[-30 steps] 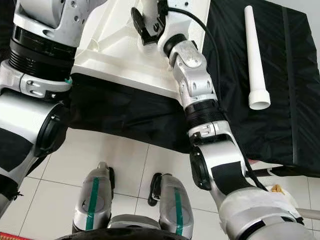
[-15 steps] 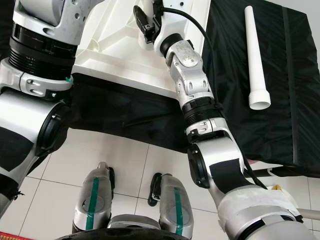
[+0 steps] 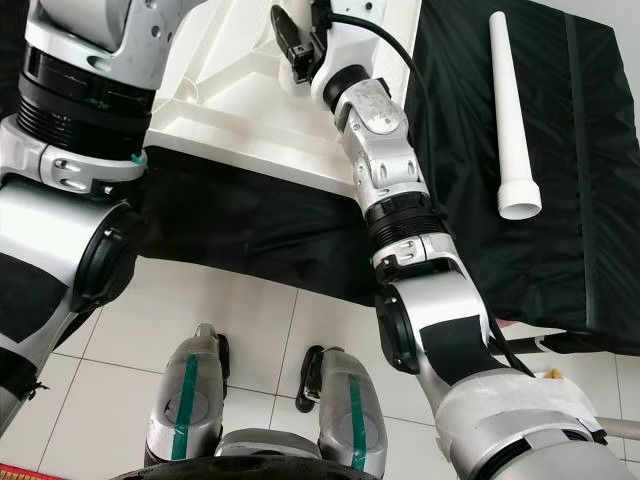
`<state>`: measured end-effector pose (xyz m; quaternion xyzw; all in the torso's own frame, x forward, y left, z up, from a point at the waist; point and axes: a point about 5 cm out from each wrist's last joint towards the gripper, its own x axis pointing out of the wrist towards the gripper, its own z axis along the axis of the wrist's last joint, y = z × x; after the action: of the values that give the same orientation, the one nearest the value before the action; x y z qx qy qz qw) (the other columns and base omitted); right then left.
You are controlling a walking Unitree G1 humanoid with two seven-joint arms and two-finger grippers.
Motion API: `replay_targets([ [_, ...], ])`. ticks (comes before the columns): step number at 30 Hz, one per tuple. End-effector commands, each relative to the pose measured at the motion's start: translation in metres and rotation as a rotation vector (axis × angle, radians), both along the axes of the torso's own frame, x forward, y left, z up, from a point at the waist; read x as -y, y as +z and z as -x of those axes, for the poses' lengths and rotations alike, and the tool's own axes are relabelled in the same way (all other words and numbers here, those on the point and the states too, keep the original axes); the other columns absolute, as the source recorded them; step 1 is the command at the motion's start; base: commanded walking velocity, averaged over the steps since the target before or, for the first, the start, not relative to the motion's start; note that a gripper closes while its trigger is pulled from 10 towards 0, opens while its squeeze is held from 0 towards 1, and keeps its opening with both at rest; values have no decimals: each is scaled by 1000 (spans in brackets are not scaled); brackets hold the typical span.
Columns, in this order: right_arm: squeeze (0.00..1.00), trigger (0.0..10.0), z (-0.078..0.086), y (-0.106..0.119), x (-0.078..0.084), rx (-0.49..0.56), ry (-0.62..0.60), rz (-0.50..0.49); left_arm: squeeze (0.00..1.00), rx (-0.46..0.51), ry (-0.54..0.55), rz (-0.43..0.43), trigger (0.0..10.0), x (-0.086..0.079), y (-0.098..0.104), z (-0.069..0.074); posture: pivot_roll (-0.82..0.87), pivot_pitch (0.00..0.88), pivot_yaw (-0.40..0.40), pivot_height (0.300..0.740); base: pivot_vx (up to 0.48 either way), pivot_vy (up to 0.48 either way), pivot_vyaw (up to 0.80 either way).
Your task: Building children table
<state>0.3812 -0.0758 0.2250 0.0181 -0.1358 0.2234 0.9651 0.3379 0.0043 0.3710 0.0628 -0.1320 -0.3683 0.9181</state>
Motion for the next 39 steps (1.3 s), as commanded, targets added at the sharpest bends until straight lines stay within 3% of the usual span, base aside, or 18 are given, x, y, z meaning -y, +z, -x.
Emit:
replay_targets([
  [1, 0, 10000, -2, 7, 1, 14, -15, -25, 1000, 20, -78, 42, 10000, 4, 5, 8, 127, 48, -59, 740, 0, 0, 0],
  [5, 0, 10000, -5, 9, 8, 3, -54, -52, 1000, 6, -156, 119, 10000, 3, 9, 14, 129, 52, -60, 740, 0, 0, 0],
  [12, 0, 10000, -7, 8, 16, -16, -95, -71, 1000, 36, -147, 201, 10000, -5, 14, 15, 128, 57, -62, 740, 0, 0, 0],
  [13, 0, 10000, -8, 8, 17, -18, -102, -72, 686, 36, -141, 220, 10000, -9, 15, 15, 128, 58, -62, 740, 0, 0, 0],
  [14, 0, 10000, -8, 8, 19, -21, -110, -75, 0, 37, -131, 238, 10000, -13, 14, 15, 128, 60, -63, 740, 0, 0, 0],
  [23, 0, 10000, -7, 2, 38, -47, -189, -84, 0, 25, -8, 248, 10000, -42, -6, 7, 129, 57, -70, 740, 0, 0, 0],
  [25, 0, 10000, -8, -2, 51, -54, -229, -78, 0, 9, 48, 214, 10000, -52, -21, 4, 126, 55, -72, 740, 0, 0, 0],
  [30, 0, 10000, -7, -4, 63, -54, -267, -87, 0, -23, 93, 196, 10000, -59, -37, 0, 125, 55, -74, 740, 0, 0, 0],
  [35, 0, 10000, 0, -5, 70, -45, -284, -86, 0, -70, 156, 136, 10000, -63, -76, -1, 117, 48, -77, 740, 0, 0, 0],
  [39, 0, 10000, 4, -6, 71, -45, -289, -88, 0, -68, 196, 93, 10000, -64, -90, -1, 112, 40, -78, 740, 0, 0, 0],
])
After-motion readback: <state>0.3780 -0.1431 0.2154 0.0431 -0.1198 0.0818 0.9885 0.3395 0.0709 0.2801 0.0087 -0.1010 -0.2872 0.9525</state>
